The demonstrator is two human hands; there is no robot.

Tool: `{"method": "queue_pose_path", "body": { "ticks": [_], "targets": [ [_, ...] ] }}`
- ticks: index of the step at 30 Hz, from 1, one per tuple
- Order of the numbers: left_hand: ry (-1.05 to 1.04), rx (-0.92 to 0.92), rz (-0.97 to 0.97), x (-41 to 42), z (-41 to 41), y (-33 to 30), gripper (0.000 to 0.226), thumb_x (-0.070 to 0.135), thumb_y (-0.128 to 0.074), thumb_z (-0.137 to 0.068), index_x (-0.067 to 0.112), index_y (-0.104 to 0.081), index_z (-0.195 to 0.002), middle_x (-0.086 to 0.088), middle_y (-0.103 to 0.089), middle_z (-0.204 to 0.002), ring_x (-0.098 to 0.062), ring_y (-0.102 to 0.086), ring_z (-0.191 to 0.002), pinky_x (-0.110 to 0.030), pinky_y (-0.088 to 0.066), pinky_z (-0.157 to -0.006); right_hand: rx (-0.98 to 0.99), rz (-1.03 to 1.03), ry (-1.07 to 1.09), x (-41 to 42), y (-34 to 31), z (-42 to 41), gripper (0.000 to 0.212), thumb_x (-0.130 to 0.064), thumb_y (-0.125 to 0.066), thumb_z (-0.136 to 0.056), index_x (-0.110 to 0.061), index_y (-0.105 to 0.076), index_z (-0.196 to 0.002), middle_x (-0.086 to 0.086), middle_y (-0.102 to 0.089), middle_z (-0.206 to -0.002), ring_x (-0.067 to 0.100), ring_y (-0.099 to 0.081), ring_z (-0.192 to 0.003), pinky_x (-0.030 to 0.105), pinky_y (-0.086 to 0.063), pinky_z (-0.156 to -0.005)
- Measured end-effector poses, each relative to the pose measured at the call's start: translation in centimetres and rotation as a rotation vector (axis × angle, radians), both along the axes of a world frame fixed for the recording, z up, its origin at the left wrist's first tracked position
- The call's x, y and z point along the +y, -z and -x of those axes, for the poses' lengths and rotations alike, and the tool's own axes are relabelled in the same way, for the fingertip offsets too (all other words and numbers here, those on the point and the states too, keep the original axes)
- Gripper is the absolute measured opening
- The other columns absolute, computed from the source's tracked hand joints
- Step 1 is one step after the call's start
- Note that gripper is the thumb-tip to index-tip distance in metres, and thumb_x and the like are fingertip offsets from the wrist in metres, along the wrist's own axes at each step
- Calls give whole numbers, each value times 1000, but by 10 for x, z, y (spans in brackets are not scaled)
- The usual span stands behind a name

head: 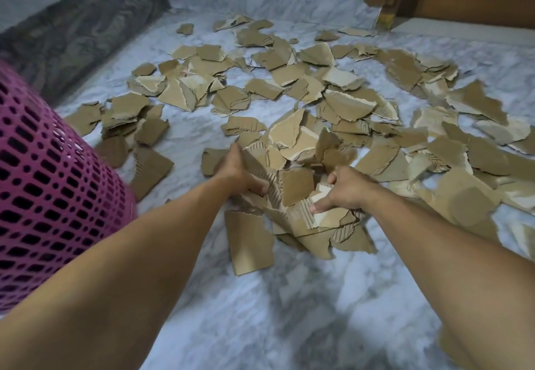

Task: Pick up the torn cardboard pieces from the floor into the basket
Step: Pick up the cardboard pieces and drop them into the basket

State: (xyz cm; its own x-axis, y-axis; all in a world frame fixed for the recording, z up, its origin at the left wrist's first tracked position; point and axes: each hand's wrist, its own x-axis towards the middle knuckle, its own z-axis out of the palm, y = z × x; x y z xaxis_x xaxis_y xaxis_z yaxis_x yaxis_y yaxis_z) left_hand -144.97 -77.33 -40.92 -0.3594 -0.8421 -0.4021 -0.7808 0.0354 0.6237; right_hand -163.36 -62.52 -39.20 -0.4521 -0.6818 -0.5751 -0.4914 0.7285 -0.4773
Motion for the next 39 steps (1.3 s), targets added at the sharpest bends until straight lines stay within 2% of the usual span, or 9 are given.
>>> {"method": "queue_pose_path", "body": {
  "ticks": [6,10,12,15,21,29,33,36,39],
  "targets": [
    [161,-105,-18,-5,2,-6,90,15,-93,-51,21,-36,-120,-4,-54,-106,-24,-55,-98,-38,-52,-84,22,-17,-77,6,-3,2,96,-41,-93,-58,-10,-49,-138,7,-52,-141,26,-50,-127,32,-41,-98],
    [333,-209,94,-21,8,-18,86,17,-92,-53,21,-37,-120,-5,-53,-111,-21,-52,-96,-31,-47,-71,133,-26,-160,10,-13,14,96,-44,-90,-61,-15,-47,-142,4,-50,-146,25,-49,-131,33,-39,-101],
    [365,-300,214,-27,12,-20,88,25,-93,-50,22,-40,-121,-6,-46,-124,-22,-45,-109,-35,-46,-86,187,-35,-207,6,-15,16,93,-43,-90,-63,-15,-48,-141,5,-51,-145,26,-50,-130,35,-41,-102],
    [405,-420,274,-33,12,-16,99,36,-92,-48,26,-38,-130,-4,-24,-143,-28,-21,-133,-50,-24,-111,277,-55,-283,-1,-11,14,84,-49,-87,-63,-17,-54,-132,7,-55,-137,30,-53,-122,43,-46,-100],
    [362,-425,89,-34,12,-17,95,29,-92,-54,22,-34,-130,-8,-39,-131,-29,-40,-120,-47,-44,-99,370,-112,-473,-15,2,16,92,-60,-81,-62,-28,-42,-140,-2,-31,-148,32,-29,-140,65,-30,-107],
    [255,-323,44,-14,9,-24,96,19,-92,-56,20,-25,-125,-12,-56,-111,-32,-57,-102,-47,-55,-82,328,-174,-463,-23,0,16,91,-62,-83,-55,-42,-41,-133,-3,-44,-147,37,-40,-135,62,-31,-106],
    [235,-384,138,0,5,-30,77,29,-91,-54,18,-39,-110,-6,-59,-102,-28,-58,-95,-40,-54,-83,266,-159,-384,-19,-5,13,102,-53,-89,-53,-25,-40,-138,2,-49,-142,33,-51,-125,50,-44,-100],
    [164,-278,-7,13,-2,-33,67,24,-88,-62,17,-47,-115,-4,-61,-106,-26,-60,-99,-38,-54,-86,196,-163,-339,-15,-14,11,106,-43,-91,-59,-12,-39,-146,9,-47,-147,32,-50,-128,45,-46,-102],
    [106,-185,-154,24,-14,-41,48,21,-80,-76,15,-54,-116,0,-64,-90,-17,-63,-83,-30,-56,-67,136,-159,-301,-10,-27,15,102,-39,-90,-64,-7,-38,-146,13,-47,-146,30,-55,-119,40,-49,-98]
  ]
}}
